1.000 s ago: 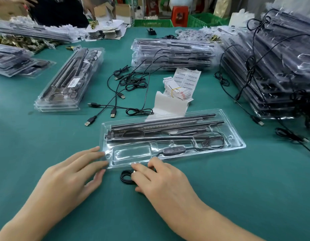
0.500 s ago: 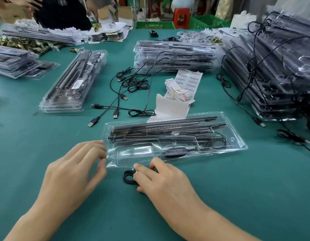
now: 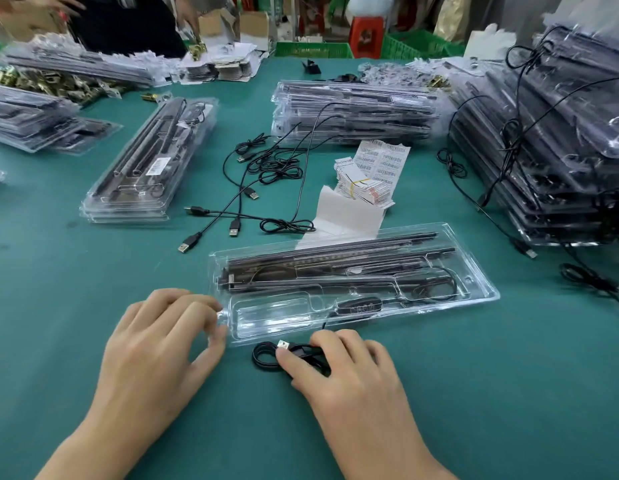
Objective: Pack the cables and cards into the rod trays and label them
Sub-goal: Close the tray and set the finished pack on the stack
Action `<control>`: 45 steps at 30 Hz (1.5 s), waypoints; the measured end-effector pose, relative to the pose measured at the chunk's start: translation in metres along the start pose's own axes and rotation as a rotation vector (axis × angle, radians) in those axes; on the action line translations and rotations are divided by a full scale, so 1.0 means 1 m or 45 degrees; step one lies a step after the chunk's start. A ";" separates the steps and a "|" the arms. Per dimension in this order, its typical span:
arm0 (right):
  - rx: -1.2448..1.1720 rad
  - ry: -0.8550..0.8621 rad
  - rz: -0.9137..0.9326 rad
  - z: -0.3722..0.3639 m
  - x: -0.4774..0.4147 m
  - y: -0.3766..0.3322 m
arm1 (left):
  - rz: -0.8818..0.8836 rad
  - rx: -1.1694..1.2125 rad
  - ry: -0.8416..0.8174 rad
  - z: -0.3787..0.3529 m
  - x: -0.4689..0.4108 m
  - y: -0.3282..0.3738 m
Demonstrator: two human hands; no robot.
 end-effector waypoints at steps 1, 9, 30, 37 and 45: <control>0.002 0.022 -0.001 0.001 -0.001 -0.002 | 0.029 0.013 -0.010 -0.002 0.002 0.000; -0.337 -0.049 0.058 0.002 -0.006 0.011 | 0.363 0.311 -0.114 -0.007 0.012 -0.014; -0.456 0.032 0.080 0.009 -0.015 0.009 | 0.378 0.240 -0.072 0.001 0.010 -0.012; -0.247 -0.192 0.255 0.010 -0.015 -0.006 | 0.355 0.192 -0.067 0.001 0.010 -0.010; 0.005 -0.242 0.518 -0.005 -0.014 -0.011 | 0.351 0.199 -0.064 0.002 0.011 -0.012</control>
Point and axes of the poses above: each hand's wrist, its own x-axis away from the middle knuckle, its own z-axis out of the back of the hand, y = z × x, the point moved 9 cm from there along -x, towards the middle knuckle, and after that the axes turned 1 degree about -z, right-handed, at the moved point
